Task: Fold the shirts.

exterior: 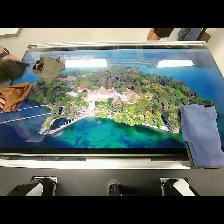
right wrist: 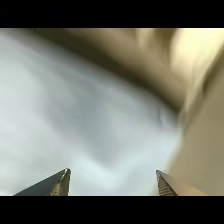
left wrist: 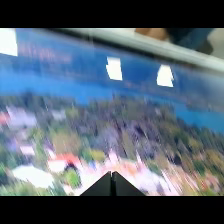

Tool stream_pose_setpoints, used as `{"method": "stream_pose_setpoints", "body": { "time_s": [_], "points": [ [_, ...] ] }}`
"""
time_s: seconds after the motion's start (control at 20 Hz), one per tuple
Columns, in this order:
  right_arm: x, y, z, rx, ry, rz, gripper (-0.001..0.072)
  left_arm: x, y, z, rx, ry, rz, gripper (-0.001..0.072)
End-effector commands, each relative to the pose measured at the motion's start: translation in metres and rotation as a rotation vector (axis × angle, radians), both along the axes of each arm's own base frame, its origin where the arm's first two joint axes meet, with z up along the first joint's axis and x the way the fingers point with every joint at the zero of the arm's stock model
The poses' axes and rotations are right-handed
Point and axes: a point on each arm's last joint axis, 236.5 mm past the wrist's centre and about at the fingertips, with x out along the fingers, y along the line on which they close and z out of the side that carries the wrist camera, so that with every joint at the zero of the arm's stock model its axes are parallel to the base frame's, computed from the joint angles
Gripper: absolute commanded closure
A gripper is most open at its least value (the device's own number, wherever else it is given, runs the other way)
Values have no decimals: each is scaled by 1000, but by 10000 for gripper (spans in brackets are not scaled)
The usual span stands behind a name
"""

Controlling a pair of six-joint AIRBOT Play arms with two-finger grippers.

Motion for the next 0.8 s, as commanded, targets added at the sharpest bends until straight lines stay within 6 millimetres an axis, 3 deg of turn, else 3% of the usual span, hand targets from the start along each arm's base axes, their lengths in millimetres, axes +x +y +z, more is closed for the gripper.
{"method": "stream_pose_setpoints", "body": {
  "time_s": [0.0, 0.05, 0.1, 0.15, 0.2, 0.25, 0.35, 0.4, 0.45, 0.55, 0.6, 0.75],
  "points": [
    [119, -15, 156, -347, -487, 194, 106, 17, 36, 63, 226, -144, 147, 681],
    [152, 11, 189, -394, -583, 280, 108, 26, 45, 56, 315, -87, 192, 682],
    [184, 51, 205, -395, -645, 380, 108, 35, 49, 35, 403, 4, 211, 680],
    [207, 96, 202, -342, -665, 469, 108, 43, 45, 1, 487, 119, 197, 679],
    [223, 147, 184, -254, -633, 558, 108, 46, 37, -41, 529, 250, 156, 675],
    [229, 190, 156, -165, -555, 626, 108, 42, 28, -86, 540, 396, 108, 611],
    [219, 268, 84, 7, -315, 795, 106, -1, 9, -179, 529, 756, -15, 188],
    [202, 300, 47, 100, -176, 877, 98, -27, -3, -214, 489, 882, -78, 159],
    [184, 322, 17, 175, -53, 936, 87, -47, -13, -236, 447, 935, -117, 158],
    [165, 343, -18, 231, 71, 989, 87, -64, -16, -264, 395, 906, -81, 160],
    [166, 343, -27, 216, 84, 993, 87, -65, -9, -271, 384, 874, -33, 161],
    [177, 342, -28, 188, 48, 957, 77, -66, -4, -270, 386, 854, 4, 161]
  ]
}}
